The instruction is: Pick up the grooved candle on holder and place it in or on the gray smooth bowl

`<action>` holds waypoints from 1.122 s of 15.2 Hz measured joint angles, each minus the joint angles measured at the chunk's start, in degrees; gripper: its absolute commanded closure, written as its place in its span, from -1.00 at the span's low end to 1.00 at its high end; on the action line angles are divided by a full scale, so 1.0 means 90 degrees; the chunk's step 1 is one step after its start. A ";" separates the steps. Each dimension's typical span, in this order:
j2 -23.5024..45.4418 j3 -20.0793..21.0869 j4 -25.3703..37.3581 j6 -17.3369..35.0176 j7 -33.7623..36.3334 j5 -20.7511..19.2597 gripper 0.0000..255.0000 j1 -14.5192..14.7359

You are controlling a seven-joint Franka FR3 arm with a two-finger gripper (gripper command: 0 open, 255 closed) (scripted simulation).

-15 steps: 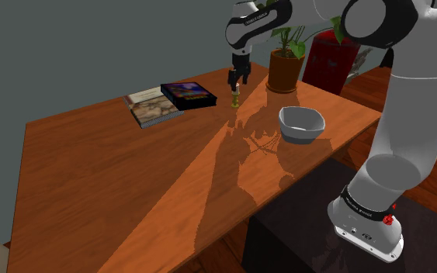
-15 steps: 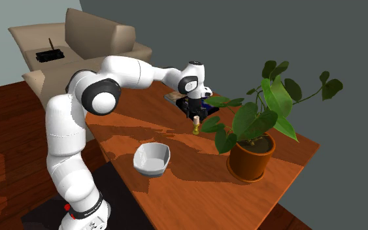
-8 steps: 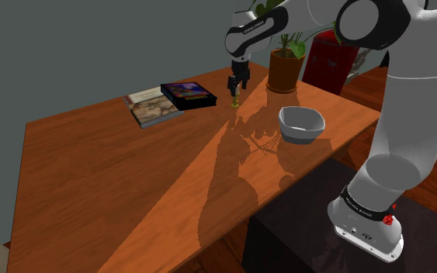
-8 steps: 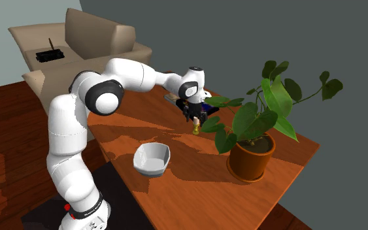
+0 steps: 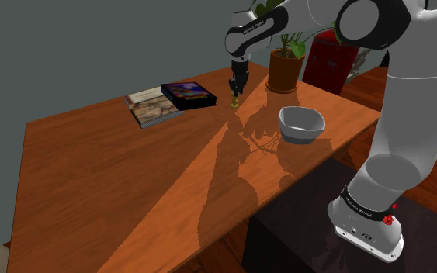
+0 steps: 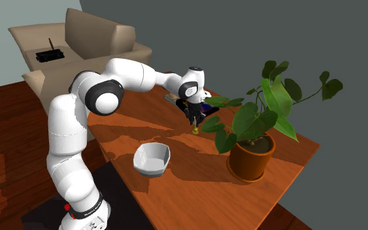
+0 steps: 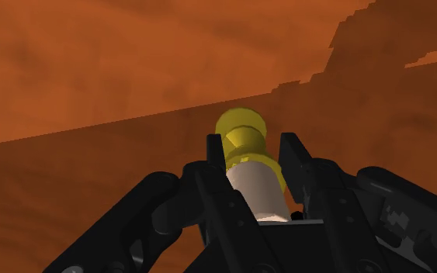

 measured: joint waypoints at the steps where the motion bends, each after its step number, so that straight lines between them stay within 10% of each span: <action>1: 0.0000 0.0000 0.0001 -0.0001 -0.0001 0.0000 1.00 0.0000; 17: -0.0219 -0.0010 0.0467 -0.0689 0.0013 -0.0026 1.00 0.0005</action>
